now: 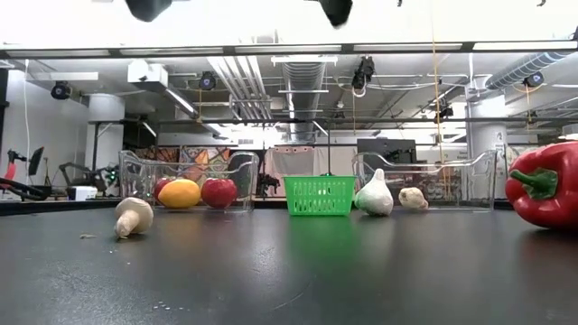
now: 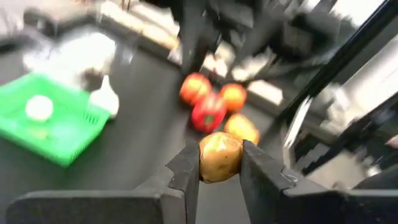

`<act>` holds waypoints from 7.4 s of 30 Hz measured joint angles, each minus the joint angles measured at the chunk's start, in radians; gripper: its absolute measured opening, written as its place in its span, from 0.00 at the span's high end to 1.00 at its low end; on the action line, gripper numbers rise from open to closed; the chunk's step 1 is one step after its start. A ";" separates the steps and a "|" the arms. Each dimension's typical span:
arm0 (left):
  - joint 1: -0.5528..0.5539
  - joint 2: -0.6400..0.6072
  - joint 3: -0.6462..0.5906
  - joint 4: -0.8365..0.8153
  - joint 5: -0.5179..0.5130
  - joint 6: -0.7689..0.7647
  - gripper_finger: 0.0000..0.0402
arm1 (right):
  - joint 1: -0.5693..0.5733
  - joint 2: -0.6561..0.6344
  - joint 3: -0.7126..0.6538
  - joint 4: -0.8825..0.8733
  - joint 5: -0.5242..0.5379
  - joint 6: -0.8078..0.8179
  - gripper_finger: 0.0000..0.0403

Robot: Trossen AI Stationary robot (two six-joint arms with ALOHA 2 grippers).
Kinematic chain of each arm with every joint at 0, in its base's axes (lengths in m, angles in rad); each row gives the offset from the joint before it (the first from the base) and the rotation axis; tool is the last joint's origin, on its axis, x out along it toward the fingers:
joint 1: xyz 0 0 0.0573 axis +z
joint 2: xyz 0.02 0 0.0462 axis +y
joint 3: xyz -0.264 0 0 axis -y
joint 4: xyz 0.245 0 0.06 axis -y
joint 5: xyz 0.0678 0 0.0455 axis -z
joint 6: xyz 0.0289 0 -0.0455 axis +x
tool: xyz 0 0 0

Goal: Sort produce into baskets
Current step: Put the small potato into the green basket, then put the red bell pepper into the right transparent bin

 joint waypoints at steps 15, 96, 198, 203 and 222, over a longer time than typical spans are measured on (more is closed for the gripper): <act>0.190 -0.007 -0.001 0.426 0.320 -0.139 0.81 | 0.096 0.001 0.000 0.318 0.274 -0.319 0.42; 0.240 0.070 0.000 0.500 0.282 -0.221 0.81 | 0.084 0.009 0.002 0.415 0.319 -0.448 0.72; 0.159 0.032 0.000 -0.719 0.383 -0.755 0.43 | 0.223 -0.107 -0.089 -1.013 -0.200 0.229 0.12; 0.159 0.032 0.000 -0.719 0.361 -0.748 0.43 | 0.232 -0.106 -0.181 -0.965 -0.199 0.278 0.13; 0.159 0.034 0.000 -0.719 0.360 -0.748 0.43 | 0.228 -0.093 -0.434 -0.681 -0.141 0.295 0.13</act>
